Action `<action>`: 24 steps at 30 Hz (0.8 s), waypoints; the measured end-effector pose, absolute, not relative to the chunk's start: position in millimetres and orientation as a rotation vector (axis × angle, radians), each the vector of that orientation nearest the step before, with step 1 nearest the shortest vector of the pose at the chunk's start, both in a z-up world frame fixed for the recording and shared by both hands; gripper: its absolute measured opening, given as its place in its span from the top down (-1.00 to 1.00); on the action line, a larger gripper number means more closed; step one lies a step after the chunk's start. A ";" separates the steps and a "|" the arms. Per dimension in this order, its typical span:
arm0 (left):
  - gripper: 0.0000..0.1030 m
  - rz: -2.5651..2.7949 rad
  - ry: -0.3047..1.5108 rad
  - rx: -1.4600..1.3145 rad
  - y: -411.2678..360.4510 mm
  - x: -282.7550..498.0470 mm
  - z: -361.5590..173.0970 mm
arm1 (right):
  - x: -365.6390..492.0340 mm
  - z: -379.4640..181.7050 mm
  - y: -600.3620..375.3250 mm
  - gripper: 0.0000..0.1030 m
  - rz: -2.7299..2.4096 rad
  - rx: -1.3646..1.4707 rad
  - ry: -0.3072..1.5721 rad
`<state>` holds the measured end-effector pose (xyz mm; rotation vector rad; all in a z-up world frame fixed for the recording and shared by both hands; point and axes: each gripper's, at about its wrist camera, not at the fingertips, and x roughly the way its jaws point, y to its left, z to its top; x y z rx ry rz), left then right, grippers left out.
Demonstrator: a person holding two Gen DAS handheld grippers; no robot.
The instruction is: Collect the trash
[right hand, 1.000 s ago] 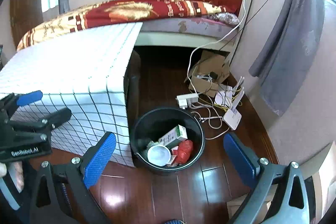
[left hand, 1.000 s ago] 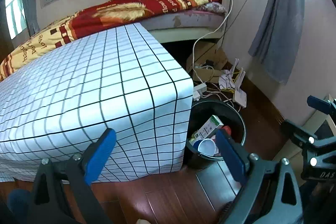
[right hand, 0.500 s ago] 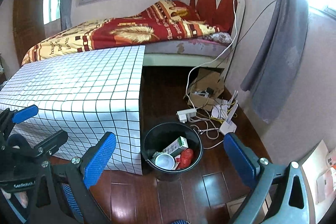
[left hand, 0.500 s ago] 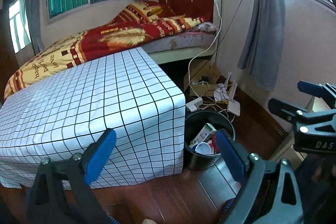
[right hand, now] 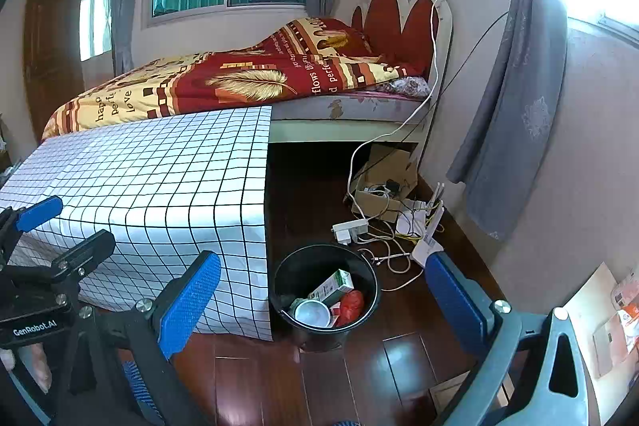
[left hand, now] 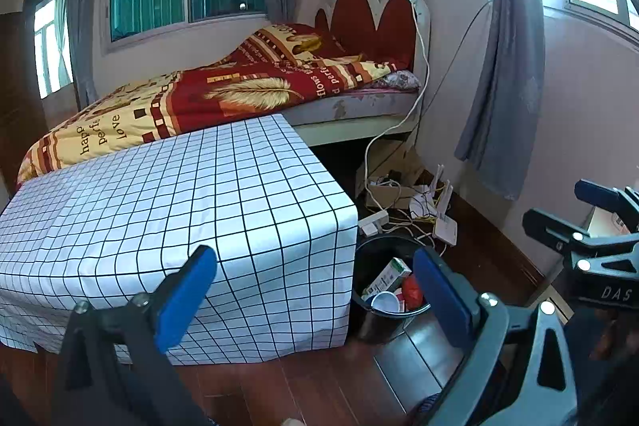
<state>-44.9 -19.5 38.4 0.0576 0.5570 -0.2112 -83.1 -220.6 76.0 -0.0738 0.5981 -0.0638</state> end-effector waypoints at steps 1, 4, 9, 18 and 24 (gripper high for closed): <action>-0.94 -0.211 0.557 0.057 -20.2 -45.0 38.3 | -82.7 76.7 -220.6 -1.00 -0.065 -0.074 0.595; -0.94 -0.214 0.558 0.054 -21.0 -45.9 37.3 | -83.1 77.6 -220.0 -1.00 -0.065 -0.078 0.592; -0.95 -0.215 0.561 0.053 -21.0 -48.1 36.9 | -83.2 77.3 -217.3 -1.00 -0.059 -0.081 0.593; -0.96 -0.213 0.552 0.052 -21.7 -47.9 38.5 | -85.2 83.4 -213.2 -1.00 -0.055 -0.085 0.573; -0.96 -0.216 0.545 0.050 -21.0 -49.6 40.1 | -85.4 83.7 -212.9 -1.00 -0.054 -0.085 0.575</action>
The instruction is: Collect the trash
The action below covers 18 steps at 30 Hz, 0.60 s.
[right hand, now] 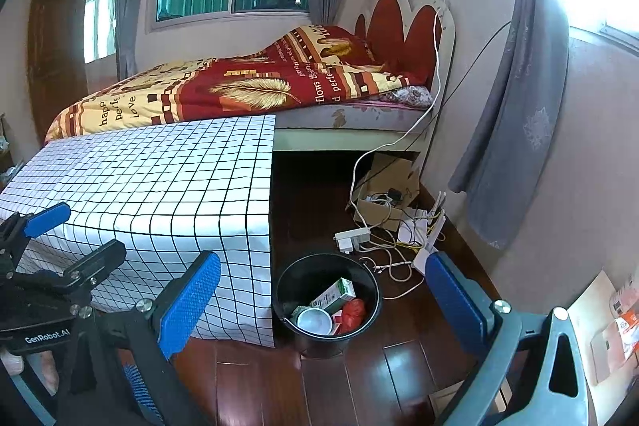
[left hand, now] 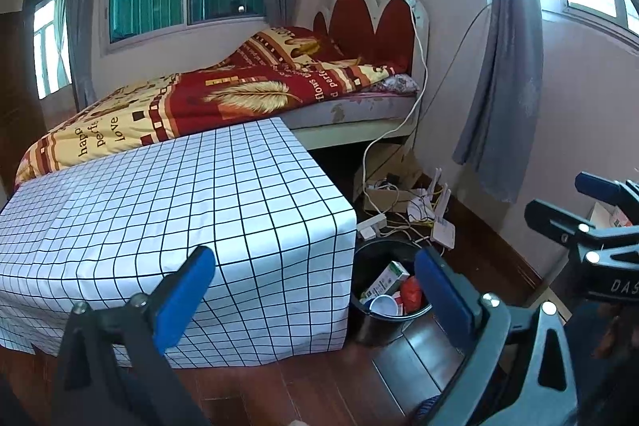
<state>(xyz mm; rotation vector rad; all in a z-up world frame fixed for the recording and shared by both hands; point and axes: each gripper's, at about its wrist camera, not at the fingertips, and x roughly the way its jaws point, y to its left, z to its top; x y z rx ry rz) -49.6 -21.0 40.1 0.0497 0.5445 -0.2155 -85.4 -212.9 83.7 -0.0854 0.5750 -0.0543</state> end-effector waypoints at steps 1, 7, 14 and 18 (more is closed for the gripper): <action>-0.96 -0.215 0.544 0.049 -20.5 -49.1 40.9 | -85.1 83.8 -212.6 -1.00 -0.055 -0.088 0.576; -0.96 -0.216 0.543 0.048 -20.0 -47.9 42.3 | -84.1 83.8 -212.3 -1.00 -0.054 -0.090 0.579; -0.96 -0.219 0.544 0.048 -19.4 -47.2 42.3 | -83.9 84.0 -212.1 -1.00 -0.054 -0.092 0.577; -0.96 -0.217 0.543 0.049 -19.6 -46.9 41.7 | -83.5 84.2 -212.4 -1.00 -0.052 -0.091 0.576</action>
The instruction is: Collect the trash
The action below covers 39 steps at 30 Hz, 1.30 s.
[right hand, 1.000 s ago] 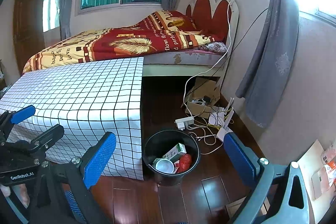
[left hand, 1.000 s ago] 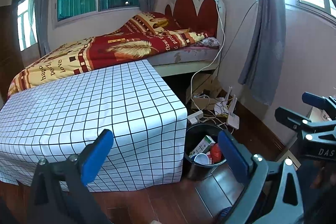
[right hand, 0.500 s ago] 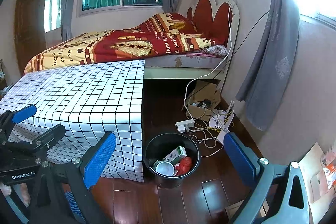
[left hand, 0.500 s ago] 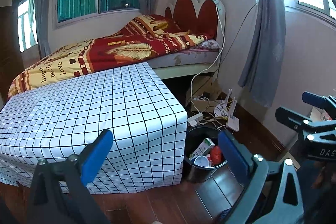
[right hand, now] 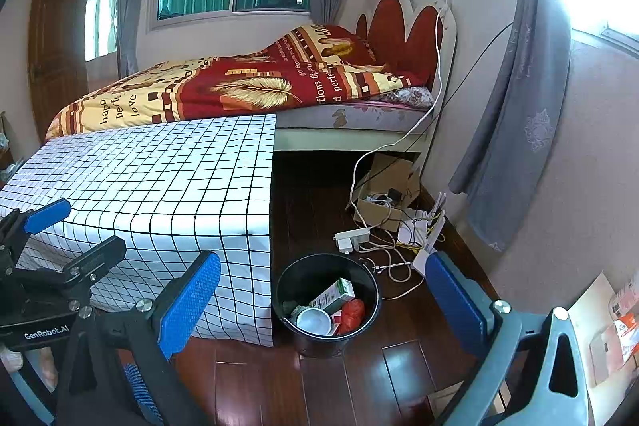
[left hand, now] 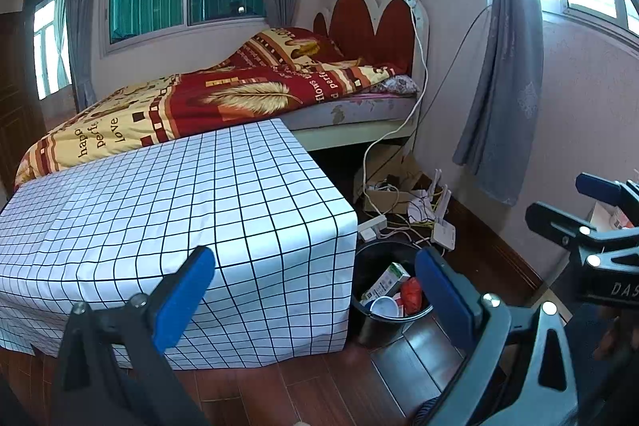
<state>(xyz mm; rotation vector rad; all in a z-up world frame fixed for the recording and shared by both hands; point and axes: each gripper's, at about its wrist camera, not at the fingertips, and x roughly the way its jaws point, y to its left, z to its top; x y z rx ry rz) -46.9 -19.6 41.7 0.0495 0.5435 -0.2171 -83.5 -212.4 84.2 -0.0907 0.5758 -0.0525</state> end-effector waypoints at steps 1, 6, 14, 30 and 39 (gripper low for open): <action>-0.96 -0.218 0.543 0.049 -19.6 -47.1 41.6 | -83.8 84.4 -212.5 -1.00 -0.053 -0.092 0.576; -0.96 -0.216 0.545 0.051 -19.6 -46.9 41.6 | -83.6 84.5 -212.8 -1.00 -0.052 -0.092 0.576; -0.97 -0.216 0.543 0.055 -16.9 -47.0 39.6 | -84.8 85.0 -214.8 -1.00 -0.048 -0.085 0.576; -0.97 -0.224 0.542 0.060 -13.6 -46.9 39.3 | -85.5 82.2 -218.0 -1.00 -0.049 -0.085 0.581; -0.97 -0.232 0.537 0.063 -10.5 -47.0 39.2 | -86.5 79.4 -219.2 -1.00 -0.048 -0.083 0.585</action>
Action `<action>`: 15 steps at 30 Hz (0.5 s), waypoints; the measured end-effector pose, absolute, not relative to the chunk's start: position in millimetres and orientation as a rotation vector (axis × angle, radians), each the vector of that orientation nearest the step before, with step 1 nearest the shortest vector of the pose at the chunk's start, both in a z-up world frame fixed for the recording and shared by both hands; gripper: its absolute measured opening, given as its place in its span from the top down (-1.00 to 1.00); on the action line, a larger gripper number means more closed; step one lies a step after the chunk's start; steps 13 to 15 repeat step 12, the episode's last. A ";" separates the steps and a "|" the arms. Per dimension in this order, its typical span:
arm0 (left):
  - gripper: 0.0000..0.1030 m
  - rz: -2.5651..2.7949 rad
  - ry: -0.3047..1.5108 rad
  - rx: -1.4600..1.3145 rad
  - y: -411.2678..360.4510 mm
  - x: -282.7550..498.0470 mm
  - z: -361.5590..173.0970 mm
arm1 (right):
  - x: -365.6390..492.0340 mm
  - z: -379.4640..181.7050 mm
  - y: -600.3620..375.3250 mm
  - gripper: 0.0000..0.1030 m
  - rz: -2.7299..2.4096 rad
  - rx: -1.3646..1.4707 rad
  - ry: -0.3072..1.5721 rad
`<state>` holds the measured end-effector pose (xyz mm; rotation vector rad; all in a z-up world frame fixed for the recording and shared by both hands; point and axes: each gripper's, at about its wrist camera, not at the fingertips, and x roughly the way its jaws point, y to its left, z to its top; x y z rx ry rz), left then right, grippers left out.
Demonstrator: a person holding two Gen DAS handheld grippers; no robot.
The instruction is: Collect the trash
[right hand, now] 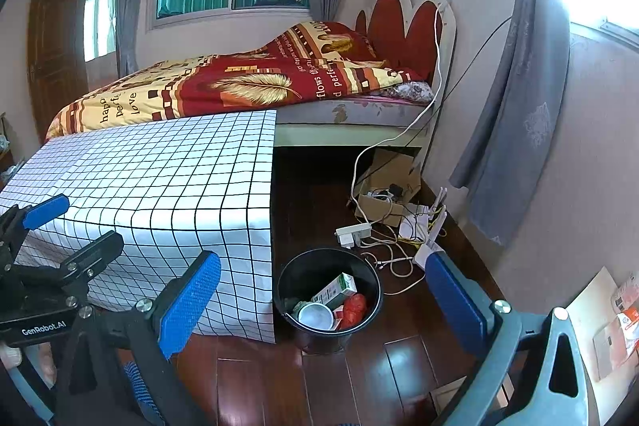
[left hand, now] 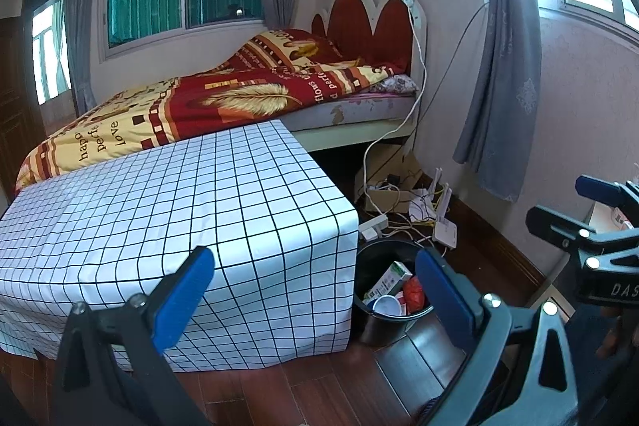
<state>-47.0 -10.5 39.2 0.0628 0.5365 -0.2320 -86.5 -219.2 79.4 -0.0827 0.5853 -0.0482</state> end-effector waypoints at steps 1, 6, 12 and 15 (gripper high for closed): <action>-0.97 -0.235 0.537 0.063 -9.8 -46.9 39.1 | -86.3 79.5 -219.1 -1.00 -0.047 -0.083 0.586; -0.97 -0.253 0.538 0.069 -8.6 -46.0 38.8 | -85.9 79.5 -219.1 -1.00 -0.047 -0.084 0.586; -0.97 -0.259 0.542 0.072 -6.3 -44.3 38.6 | -86.1 78.3 -218.5 -1.00 -0.048 -0.082 0.591; -0.97 -0.259 0.542 0.072 -6.3 -44.3 38.6 | -86.1 78.3 -218.5 -1.00 -0.048 -0.082 0.591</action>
